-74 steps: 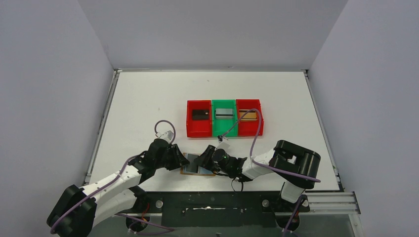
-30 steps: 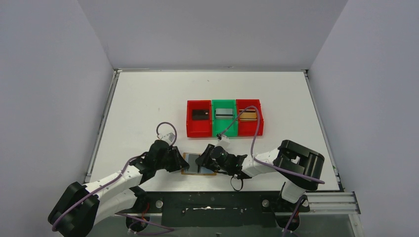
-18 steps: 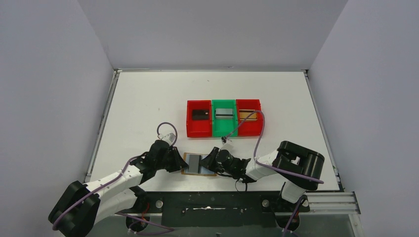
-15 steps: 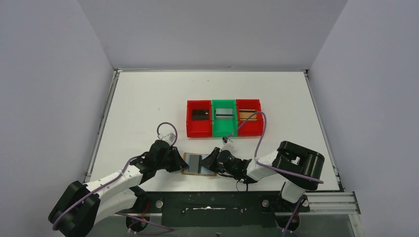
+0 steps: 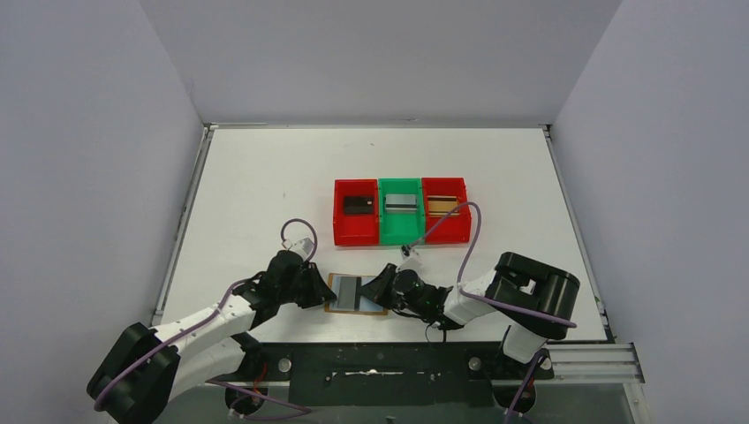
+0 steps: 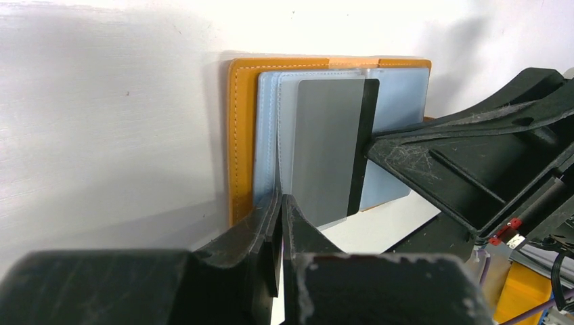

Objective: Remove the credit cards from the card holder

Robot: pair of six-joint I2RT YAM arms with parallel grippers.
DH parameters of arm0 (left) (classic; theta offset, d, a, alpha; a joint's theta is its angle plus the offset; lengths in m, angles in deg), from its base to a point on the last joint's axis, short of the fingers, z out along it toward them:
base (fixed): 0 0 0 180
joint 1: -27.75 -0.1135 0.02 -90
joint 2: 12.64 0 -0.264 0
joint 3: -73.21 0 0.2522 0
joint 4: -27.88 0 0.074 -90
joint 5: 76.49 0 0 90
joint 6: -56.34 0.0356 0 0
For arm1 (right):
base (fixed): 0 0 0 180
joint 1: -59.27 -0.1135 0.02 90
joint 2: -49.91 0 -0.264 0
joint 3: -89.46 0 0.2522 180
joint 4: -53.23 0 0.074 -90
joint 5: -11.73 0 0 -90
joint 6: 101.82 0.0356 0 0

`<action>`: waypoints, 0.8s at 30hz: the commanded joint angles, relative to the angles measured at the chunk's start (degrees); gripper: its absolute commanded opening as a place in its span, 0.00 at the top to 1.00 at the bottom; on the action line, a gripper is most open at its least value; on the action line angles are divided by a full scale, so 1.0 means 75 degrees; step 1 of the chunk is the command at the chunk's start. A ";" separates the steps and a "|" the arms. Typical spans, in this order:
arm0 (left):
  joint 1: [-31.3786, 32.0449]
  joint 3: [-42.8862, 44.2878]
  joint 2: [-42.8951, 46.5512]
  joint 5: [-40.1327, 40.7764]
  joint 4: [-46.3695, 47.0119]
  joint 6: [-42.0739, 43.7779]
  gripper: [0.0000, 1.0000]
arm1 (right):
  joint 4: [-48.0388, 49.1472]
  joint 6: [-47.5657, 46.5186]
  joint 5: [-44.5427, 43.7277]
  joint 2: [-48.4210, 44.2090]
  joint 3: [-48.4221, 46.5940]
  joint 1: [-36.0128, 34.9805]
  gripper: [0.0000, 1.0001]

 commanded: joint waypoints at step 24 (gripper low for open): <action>0.0014 0.0225 -0.0049 -0.0134 0.0201 0.0132 1.00 | 0.0194 -0.0191 0.0088 0.0115 -0.0224 0.0084 0.96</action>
